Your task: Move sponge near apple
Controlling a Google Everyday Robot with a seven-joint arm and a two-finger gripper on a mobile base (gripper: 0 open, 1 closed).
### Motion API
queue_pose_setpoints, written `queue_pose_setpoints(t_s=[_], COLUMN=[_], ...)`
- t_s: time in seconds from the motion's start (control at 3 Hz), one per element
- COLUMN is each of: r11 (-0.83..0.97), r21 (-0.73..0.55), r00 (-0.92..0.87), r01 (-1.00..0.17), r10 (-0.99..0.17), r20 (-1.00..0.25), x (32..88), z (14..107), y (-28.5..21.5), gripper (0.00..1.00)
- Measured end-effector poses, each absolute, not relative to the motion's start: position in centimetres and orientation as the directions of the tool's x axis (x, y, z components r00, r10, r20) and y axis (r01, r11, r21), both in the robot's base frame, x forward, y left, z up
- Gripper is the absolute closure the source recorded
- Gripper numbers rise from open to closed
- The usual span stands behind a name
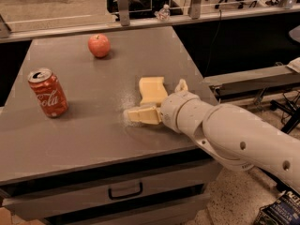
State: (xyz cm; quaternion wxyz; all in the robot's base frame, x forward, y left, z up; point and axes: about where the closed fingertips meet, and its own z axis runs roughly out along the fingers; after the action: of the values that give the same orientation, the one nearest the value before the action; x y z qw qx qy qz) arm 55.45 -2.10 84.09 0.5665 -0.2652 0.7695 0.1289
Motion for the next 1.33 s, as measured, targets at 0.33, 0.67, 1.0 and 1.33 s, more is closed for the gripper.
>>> queue_pose_setpoints(t_s=[0.33,0.67,1.0,1.33], r11=[0.835,0.859,0.875,0.882], r21=[-0.100,-0.072,-0.053,-0.057], r00=[-0.198,-0.279,-0.323,-0.326], r01=[-0.541,-0.507,-0.481,-0.468], r10=[-0.242,-0.242,-0.234,-0.232], r20=[-0.950,-0.929,-0.917,-0.917], x=[55.8,54.8,54.5,54.3], z=[85.0,83.5,82.7,83.4], y=[-1.3,-1.3,-1.5,-1.3], gripper=[0.00,0.04,0.26,0.49])
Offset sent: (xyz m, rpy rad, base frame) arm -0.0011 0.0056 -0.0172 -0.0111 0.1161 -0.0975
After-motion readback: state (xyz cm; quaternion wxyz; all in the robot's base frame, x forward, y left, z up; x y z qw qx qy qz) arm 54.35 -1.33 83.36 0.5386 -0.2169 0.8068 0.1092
